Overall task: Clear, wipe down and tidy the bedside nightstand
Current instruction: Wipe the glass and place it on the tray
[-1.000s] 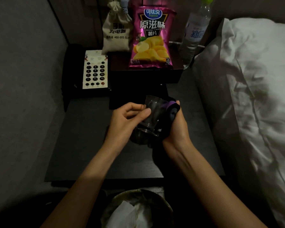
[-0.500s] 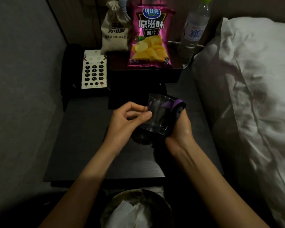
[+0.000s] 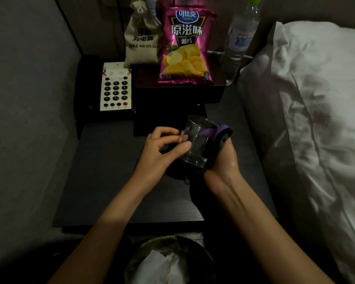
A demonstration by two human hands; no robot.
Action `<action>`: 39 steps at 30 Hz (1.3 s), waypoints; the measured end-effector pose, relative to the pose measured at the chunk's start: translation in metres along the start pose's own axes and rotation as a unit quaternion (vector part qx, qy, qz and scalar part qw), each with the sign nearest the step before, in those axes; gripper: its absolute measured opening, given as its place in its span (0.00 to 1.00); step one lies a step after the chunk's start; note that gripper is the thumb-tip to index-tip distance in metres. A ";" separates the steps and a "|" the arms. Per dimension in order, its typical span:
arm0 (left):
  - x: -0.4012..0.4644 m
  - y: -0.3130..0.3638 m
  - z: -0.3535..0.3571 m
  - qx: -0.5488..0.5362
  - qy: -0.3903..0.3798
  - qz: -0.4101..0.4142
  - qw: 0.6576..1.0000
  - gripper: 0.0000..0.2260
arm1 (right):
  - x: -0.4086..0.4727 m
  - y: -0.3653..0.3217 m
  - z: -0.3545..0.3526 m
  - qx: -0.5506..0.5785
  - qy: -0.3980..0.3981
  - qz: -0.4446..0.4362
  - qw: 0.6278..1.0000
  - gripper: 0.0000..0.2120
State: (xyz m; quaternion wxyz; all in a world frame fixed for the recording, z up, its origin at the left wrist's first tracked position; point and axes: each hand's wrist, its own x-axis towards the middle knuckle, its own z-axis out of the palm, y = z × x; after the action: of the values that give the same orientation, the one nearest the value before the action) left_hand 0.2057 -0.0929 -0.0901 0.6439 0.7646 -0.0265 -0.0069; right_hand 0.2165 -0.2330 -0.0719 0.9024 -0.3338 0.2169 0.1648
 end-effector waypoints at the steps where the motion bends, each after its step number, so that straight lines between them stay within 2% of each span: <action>1: 0.000 0.000 0.000 0.006 -0.011 -0.003 1.000 0.17 | 0.000 0.000 0.000 0.005 -0.003 0.003 1.000 0.36; 5: -0.001 0.001 0.002 0.059 -0.027 0.008 0.998 0.13 | 0.001 -0.001 -0.001 0.006 -0.009 0.011 1.000 0.35; 11: 0.002 0.001 -0.004 0.075 0.053 0.034 0.995 0.18 | 0.002 -0.001 0.001 0.038 -0.005 0.018 0.999 0.32; 14: 0.003 0.001 -0.005 0.081 0.052 0.081 0.992 0.11 | 0.003 -0.001 -0.002 0.033 0.001 0.017 0.999 0.33; 16: 0.003 0.000 -0.002 0.090 0.051 0.093 0.990 0.10 | 0.004 0.000 -0.004 0.024 0.012 0.015 1.000 0.33; 22: 0.001 -0.002 0.000 0.141 0.055 0.095 0.984 0.19 | 0.006 0.003 -0.005 -0.002 0.009 0.021 1.000 0.33; 25: 0.000 0.000 -0.002 0.140 0.053 0.084 0.985 0.21 | 0.006 0.004 -0.006 -0.006 0.000 0.024 1.000 0.33; 30: -0.001 0.007 -0.006 0.052 0.008 0.032 0.998 0.20 | 0.007 0.007 -0.006 -0.009 -0.020 0.015 1.000 0.35; 35: 0.000 0.006 -0.007 0.073 -0.052 -0.004 0.996 0.18 | 0.004 0.004 -0.001 0.039 -0.051 0.012 0.998 0.29; 39: 0.001 0.003 -0.004 0.090 -0.034 -0.001 0.995 0.17 | 0.001 0.002 0.002 0.040 -0.049 0.033 0.997 0.28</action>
State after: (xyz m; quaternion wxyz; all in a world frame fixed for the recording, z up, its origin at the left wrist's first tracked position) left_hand 0.2071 -0.0890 -0.0867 0.5713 0.8187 -0.0481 -0.0313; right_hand 0.2171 -0.2298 -0.0727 0.9187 -0.2820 0.1893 0.2016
